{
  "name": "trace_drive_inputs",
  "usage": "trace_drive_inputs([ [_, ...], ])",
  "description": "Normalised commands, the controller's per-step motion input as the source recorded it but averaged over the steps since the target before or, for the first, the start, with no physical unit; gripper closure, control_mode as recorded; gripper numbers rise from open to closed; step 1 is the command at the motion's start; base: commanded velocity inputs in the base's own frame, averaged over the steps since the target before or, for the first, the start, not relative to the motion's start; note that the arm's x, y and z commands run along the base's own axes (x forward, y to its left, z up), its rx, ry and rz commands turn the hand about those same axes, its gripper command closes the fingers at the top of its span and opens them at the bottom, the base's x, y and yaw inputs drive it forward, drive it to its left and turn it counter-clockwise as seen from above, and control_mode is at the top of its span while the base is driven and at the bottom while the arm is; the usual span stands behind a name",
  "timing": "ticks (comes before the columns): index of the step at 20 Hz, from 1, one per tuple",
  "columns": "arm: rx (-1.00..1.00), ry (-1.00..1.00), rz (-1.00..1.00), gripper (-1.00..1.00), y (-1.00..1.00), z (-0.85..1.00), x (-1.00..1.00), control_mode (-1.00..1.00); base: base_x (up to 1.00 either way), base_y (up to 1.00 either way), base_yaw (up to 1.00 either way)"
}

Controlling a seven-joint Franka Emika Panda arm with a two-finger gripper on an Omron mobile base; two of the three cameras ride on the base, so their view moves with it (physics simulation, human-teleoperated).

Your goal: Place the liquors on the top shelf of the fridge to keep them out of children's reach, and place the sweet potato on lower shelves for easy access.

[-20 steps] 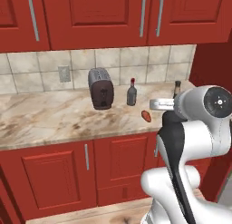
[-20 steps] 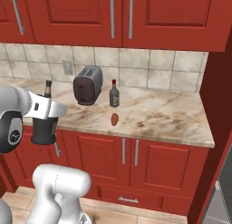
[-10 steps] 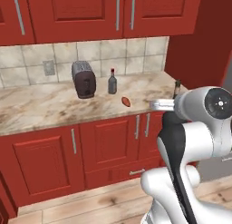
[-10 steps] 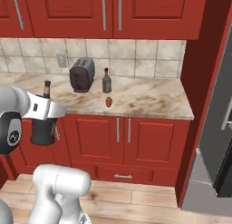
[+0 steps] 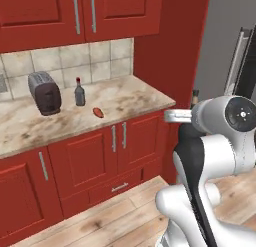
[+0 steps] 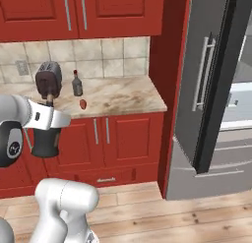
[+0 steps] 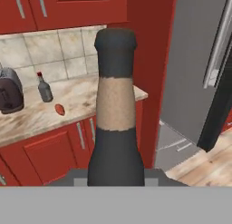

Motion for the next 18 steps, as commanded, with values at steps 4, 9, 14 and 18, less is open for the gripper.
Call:
trace_drive_inputs([
  [4,0.00,0.00,0.00,1.00,0.00,0.00,0.00,1.00,0.00,-0.54,-0.49],
  [9,0.00,0.00,0.00,1.00,0.00,0.00,0.00,1.00,0.00,-0.64,-0.49],
  [14,0.00,0.00,0.00,1.00,0.00,0.00,0.00,1.00,0.07,-0.66,-0.55],
  [18,0.00,0.00,0.00,1.00,0.00,0.00,0.00,1.00,0.13,-0.59,-0.57],
])
